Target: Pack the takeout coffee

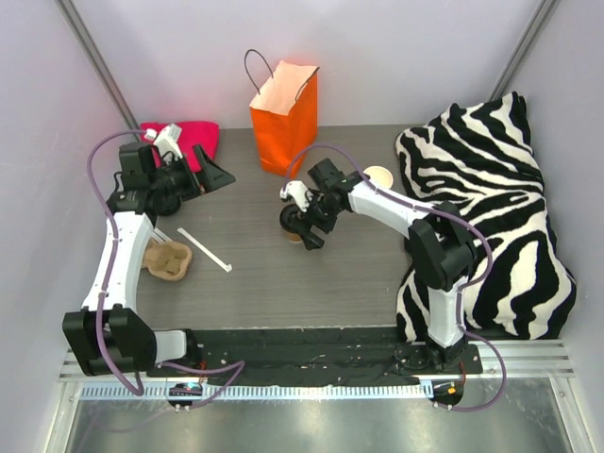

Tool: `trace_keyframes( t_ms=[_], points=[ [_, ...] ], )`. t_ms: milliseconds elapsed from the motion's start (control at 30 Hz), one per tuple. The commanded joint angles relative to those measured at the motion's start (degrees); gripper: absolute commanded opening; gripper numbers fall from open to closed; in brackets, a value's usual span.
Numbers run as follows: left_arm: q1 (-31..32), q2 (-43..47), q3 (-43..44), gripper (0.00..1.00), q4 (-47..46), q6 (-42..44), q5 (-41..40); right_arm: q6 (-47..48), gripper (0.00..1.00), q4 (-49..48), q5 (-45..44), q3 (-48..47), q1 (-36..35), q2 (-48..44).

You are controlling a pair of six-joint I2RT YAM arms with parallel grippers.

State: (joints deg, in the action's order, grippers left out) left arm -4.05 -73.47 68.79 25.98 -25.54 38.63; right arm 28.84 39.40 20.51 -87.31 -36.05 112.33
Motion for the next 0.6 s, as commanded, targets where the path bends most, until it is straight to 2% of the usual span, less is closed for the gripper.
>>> trace_keyframes(
  t_ms=[0, 267, 467, 567],
  points=[
    [-3.41, -0.36, 0.11, 1.0, -2.34, -0.47, 1.88, 2.62, 0.96, -6.34, -1.0, -3.47, -2.7, 2.71],
    [-11.13, -1.85, 0.37, 0.99, 1.62, 1.63, 5.84, -2.02, 0.92, -12.31, -2.06, -11.03, -6.48, 10.08],
    [-16.15, -4.4, 3.45, 0.95, 9.87, 7.07, 6.19, -5.02, 0.91, -17.15, -2.14, -17.53, -9.12, 15.71],
    [-17.47, -5.01, 4.15, 0.93, 13.38, 9.36, 5.49, -7.04, 0.91, -17.95, -1.62, -24.11, -9.91, 19.93]
  ],
)
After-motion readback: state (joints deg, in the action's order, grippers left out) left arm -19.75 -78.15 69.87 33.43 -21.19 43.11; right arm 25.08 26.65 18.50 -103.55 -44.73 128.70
